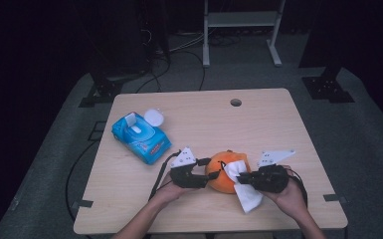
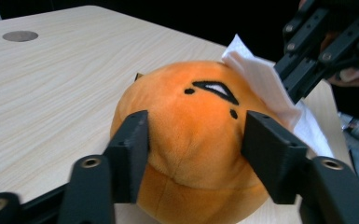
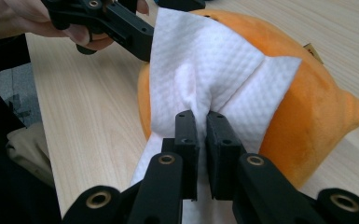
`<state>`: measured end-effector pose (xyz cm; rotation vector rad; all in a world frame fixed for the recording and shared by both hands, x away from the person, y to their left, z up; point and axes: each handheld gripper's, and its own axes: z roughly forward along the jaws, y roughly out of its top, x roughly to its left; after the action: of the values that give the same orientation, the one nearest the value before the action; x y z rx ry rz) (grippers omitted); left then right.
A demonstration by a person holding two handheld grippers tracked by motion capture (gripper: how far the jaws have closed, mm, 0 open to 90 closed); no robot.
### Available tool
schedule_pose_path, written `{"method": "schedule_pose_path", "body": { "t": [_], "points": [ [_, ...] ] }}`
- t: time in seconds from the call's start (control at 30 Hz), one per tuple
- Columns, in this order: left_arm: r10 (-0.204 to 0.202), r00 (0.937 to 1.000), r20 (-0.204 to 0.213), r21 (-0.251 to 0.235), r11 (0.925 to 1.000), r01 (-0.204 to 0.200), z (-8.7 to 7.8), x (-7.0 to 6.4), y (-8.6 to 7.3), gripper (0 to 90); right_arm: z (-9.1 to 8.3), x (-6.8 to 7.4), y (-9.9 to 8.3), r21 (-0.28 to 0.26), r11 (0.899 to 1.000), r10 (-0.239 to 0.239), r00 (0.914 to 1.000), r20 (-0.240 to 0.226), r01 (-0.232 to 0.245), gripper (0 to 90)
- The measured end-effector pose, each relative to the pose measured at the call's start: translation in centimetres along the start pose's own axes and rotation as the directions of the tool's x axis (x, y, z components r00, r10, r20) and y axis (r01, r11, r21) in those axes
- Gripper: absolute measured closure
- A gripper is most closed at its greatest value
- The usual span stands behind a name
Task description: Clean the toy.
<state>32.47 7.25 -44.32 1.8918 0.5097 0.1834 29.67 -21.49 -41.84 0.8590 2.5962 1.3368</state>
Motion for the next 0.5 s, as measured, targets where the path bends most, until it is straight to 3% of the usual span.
{"method": "schedule_pose_path", "body": {
  "t": [0.13,0.17,0.2,0.27,0.33,0.4,0.43,0.5],
  "points": [
    [0.027,0.9988,-0.040,0.023,0.9994,-0.026,0.1,-0.1,-0.1,46.6,-0.6,-0.6,-0.2,-0.005,1.000,0.014,0.9998,0.015,-0.014,83.4],
    [0.017,0.9991,-0.039,0.024,0.9996,-0.016,0.0,0.1,-0.3,46.6,-1.1,-1.3,-0.4,-0.011,0.999,0.033,0.9982,0.050,-0.033,83.4],
    [0.017,0.9991,-0.039,0.024,0.9996,-0.016,0.0,0.1,-0.3,46.4,-1.1,-1.3,-0.4,-0.011,0.999,0.033,0.9982,0.050,-0.033,83.4],
    [-0.002,0.9994,-0.036,0.024,0.9997,0.003,0.0,0.4,-0.4,46.0,-1.5,-1.9,-0.7,-0.010,0.998,0.056,0.9941,0.093,-0.055,83.4],
    [-0.009,0.9996,-0.025,0.019,0.9998,0.010,0.1,0.3,-0.4,44.8,-1.7,-1.8,-0.7,-0.029,0.998,0.061,0.9936,0.095,-0.059,83.4],
    [0.002,0.9999,-0.014,0.015,0.9999,-0.001,0.1,0.2,-0.3,44.4,-1.5,-1.1,-0.4,-0.045,0.998,0.039,0.9963,0.076,-0.036,83.3],
    [0.008,0.9999,-0.015,0.018,0.9998,-0.008,0.1,0.1,-0.3,44.8,-1.0,-0.4,0.1,-0.054,0.999,0.006,0.9983,0.058,-0.003,83.2],
    [0.010,0.9998,-0.017,0.019,0.9998,-0.010,0.1,0.2,-0.4,45.3,-0.6,-0.3,0.2,-0.045,0.999,0.001,0.9983,0.059,0.002,83.2]
  ]
}}
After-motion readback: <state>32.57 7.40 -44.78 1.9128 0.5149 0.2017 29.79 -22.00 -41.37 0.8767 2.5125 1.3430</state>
